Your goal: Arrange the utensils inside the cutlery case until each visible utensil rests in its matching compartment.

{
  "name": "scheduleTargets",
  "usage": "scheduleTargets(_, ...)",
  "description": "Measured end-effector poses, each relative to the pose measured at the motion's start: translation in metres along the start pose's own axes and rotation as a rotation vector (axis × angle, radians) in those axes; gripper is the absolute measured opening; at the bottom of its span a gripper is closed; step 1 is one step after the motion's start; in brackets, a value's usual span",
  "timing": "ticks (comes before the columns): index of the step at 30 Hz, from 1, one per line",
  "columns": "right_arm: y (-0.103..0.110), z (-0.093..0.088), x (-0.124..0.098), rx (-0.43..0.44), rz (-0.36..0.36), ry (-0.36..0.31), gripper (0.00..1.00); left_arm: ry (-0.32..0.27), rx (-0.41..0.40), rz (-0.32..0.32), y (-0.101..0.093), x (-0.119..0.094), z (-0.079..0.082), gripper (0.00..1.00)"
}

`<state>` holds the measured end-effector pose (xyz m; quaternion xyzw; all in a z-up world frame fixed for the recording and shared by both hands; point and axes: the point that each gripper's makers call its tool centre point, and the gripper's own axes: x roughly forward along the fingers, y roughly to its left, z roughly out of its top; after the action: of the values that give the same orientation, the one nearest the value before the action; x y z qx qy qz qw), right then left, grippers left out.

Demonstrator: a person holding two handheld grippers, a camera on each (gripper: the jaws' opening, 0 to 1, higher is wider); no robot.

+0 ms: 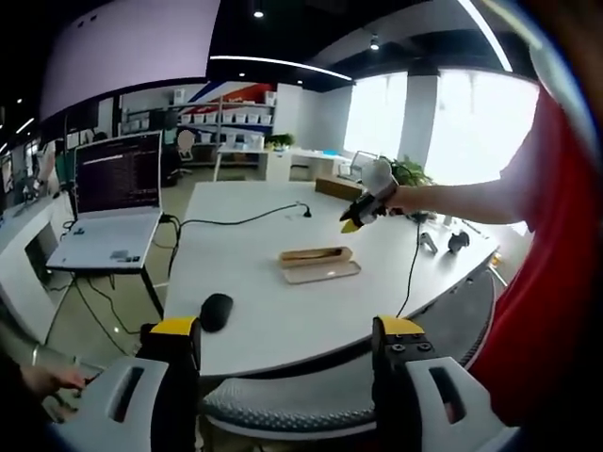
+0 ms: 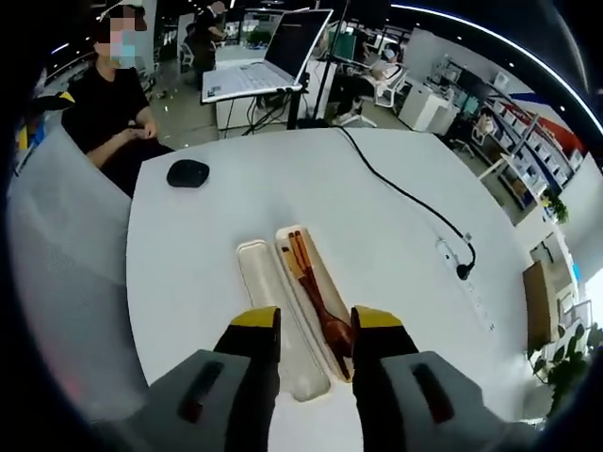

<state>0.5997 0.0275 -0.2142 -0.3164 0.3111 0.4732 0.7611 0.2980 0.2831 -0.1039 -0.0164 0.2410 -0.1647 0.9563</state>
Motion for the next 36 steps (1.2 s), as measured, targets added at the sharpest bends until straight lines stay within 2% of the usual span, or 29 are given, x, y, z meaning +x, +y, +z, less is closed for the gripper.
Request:
scheduleTargets(3, 0.005, -0.001, -0.006, 0.022, -0.003, -0.020, 0.30, -0.023, -0.031, -0.020, -0.003, 0.002, 0.005, 0.79)
scheduleTargets(4, 0.006, -0.001, -0.008, 0.029, -0.008, -0.028, 0.31, -0.059, -0.044, -0.048, -0.008, 0.002, 0.013, 0.82)
scheduleTargets(6, 0.009, 0.000, -0.014, 0.050, -0.011, -0.050, 0.31, -0.079, -0.072, -0.065, -0.011, 0.002, 0.019, 0.88)
scheduleTargets(10, 0.015, 0.003, -0.025, 0.090, -0.015, -0.099, 0.32, -0.061, -0.023, -0.044, -0.006, 0.003, 0.021, 0.86)
scheduleTargets(13, 0.025, 0.008, -0.036, 0.123, -0.020, -0.143, 0.35, -0.068, -0.018, -0.044, -0.004, 0.003, 0.026, 0.86)
scheduleTargets(15, 0.034, 0.012, -0.044, 0.180, -0.017, -0.179, 0.39, -0.085, 0.040, -0.038, -0.003, 0.002, 0.031, 0.80)
scheduleTargets(18, 0.043, 0.013, -0.056, 0.201, -0.021, -0.214, 0.41, -0.029, 0.079, -0.043, -0.002, 0.002, 0.026, 0.67)
scheduleTargets(19, 0.044, 0.012, -0.061, 0.196, -0.037, -0.225, 0.41, -0.019, 0.084, -0.043, -0.002, 0.004, 0.025, 0.66)
scheduleTargets(23, 0.049, 0.003, -0.070, 0.224, -0.064, -0.241, 0.41, 0.006, 0.084, -0.046, -0.007, 0.012, 0.020, 0.72)
scheduleTargets(28, 0.057, -0.006, -0.077, 0.264, -0.078, -0.268, 0.45, 0.058, 0.149, -0.079, -0.009, 0.022, 0.016, 0.79)
scheduleTargets(32, 0.063, -0.011, -0.087, 0.267, -0.113, -0.260, 0.48, 0.054, 0.182, -0.119, -0.003, 0.023, 0.029, 0.81)
scheduleTargets(36, 0.070, -0.003, -0.106, 0.347, -0.144, -0.321, 0.51, 0.060, 0.223, -0.153, 0.008, 0.028, 0.040, 0.81)
